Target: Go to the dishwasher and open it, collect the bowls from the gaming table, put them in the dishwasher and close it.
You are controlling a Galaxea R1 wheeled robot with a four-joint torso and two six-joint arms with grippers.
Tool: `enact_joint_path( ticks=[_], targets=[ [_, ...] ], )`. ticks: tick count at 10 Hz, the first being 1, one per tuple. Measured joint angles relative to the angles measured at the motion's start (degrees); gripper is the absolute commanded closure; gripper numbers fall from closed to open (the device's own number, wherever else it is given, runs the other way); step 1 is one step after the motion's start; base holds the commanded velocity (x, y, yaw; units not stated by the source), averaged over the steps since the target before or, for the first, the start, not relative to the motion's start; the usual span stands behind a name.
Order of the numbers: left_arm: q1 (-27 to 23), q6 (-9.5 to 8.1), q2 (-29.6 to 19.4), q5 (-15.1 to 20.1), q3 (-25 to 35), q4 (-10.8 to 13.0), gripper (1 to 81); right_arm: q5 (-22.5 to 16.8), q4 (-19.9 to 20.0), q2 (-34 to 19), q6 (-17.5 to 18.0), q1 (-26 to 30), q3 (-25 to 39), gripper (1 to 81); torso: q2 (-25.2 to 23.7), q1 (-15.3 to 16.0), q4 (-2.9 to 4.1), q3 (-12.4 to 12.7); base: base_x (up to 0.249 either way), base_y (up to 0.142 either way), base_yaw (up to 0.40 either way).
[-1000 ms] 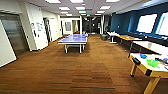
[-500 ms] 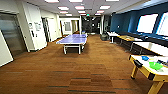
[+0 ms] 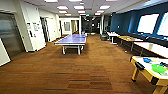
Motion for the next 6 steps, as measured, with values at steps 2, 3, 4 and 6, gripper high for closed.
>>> enact_joint_path(
  ticks=[2, 3, 4, 6],
  targets=[
    [-0.02, 0.0, -0.02, 0.0, 0.0, 0.0, 1.0, 0.02, 0.0, 0.0, -0.02, 0.02, 0.01, 1.0, 0.0, 0.02, 0.0, 0.0, 0.194, -0.082, 0.0],
    [0.0, 0.0, 0.0, 0.0, 0.0, 0.0, 1.0, 0.02, 0.0, 0.0, 0.0, 0.02, 0.01, 1.0, 0.0, 0.0, 0.0, 0.0, 0.194, -0.082, 0.0],
    [-0.02, 0.0, 0.2, -0.02, 0.01, 0.0, 1.0, 0.02, -0.02, -0.07, -0.02, 0.0, 0.0, 1.0, 0.0, 0.0, 0.0, 0.0, 0.195, -0.083, 0.0],
    [-0.02, 0.02, 0.22, 0.0, 0.0, 0.0, 1.0, 0.04, 0.0, -0.05, -0.02, 0.18, 0.0, 1.0, 0.0, 0.0, 0.0, 0.0, 0.195, -0.083, 0.0]
  ],
)
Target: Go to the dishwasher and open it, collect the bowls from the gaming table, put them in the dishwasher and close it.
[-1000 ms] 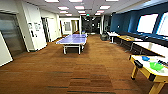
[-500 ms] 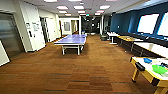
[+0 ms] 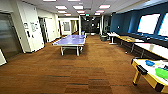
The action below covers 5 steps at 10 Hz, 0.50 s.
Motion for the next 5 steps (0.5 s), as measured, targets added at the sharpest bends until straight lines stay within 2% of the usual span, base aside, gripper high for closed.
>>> enact_joint_path(
  ticks=[5],
  targets=[
    [0.0, 0.0, 0.11, -0.02, 0.0, 0.0, 1.0, 0.0, -0.02, 0.0, 0.0, 0.0, 0.0, 1.0, 0.0, 0.0, 0.0, 0.0, 0.195, -0.083, 0.0]
  ],
)
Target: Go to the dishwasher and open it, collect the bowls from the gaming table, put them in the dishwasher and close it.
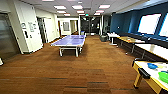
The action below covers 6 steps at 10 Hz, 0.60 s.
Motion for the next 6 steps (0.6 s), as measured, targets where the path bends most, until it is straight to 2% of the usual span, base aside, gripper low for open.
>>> enact_joint_path(
  ticks=[1, 4, 6],
  targets=[
    [0.02, 0.0, -0.05, 0.05, 0.0, 0.0, 1.0, -0.01, 0.0, 0.05, 0.0, 0.0, 0.01, 1.0, 0.0, 0.0, 0.0, 0.0, 0.154, -0.083, 0.0],
    [-1.05, 0.02, 0.13, -0.33, 0.11, 0.0, 1.0, 0.51, 0.04, -0.17, 0.0, 1.27, -0.21, 1.0, 0.07, 0.09, 0.0, -0.02, 0.0, 0.0, 0.0],
    [0.94, 0.02, 0.0, 0.16, -0.09, 0.04, 1.0, -0.23, -0.02, 0.24, -0.02, -0.33, -0.1, 1.0, 0.05, 0.02, 0.0, -0.02, 0.0, 0.0, 0.0]
  ],
)
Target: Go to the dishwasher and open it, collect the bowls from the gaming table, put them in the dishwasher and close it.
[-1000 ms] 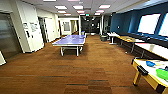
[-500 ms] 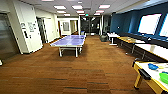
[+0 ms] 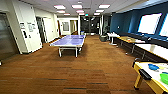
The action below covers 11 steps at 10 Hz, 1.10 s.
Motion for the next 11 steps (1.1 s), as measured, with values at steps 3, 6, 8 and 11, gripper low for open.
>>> enact_joint_path(
  ticks=[3, 6, 8, 11],
  targets=[
    [-0.66, 0.0, 0.13, -0.24, 0.09, 0.0, 1.0, 0.26, 0.02, -0.2, 0.0, 0.55, 0.0, 1.0, 0.0, -0.03, 0.0, 0.0, 0.0, 0.0, 0.0],
    [-0.56, 0.0, 0.13, -0.2, 0.09, 0.0, 1.0, 0.26, 0.02, -0.22, 0.02, 0.45, 0.0, 1.0, 0.0, -0.03, 0.0, 0.0, 0.0, 0.0, 0.0],
    [-0.59, 0.0, 0.13, -0.22, 0.09, 0.02, 1.0, 0.22, 0.02, -0.22, 0.02, 0.44, 0.0, 1.0, 0.0, -0.03, 0.0, 0.0, 0.0, 0.0, 0.0],
    [-0.59, 0.02, 0.17, -0.22, 0.09, 0.16, 1.0, 0.22, 0.02, -0.83, 0.02, -0.52, -0.32, 1.0, 0.0, -0.03, 0.0, 0.0, 0.0, 0.0, 0.0]
  ],
)
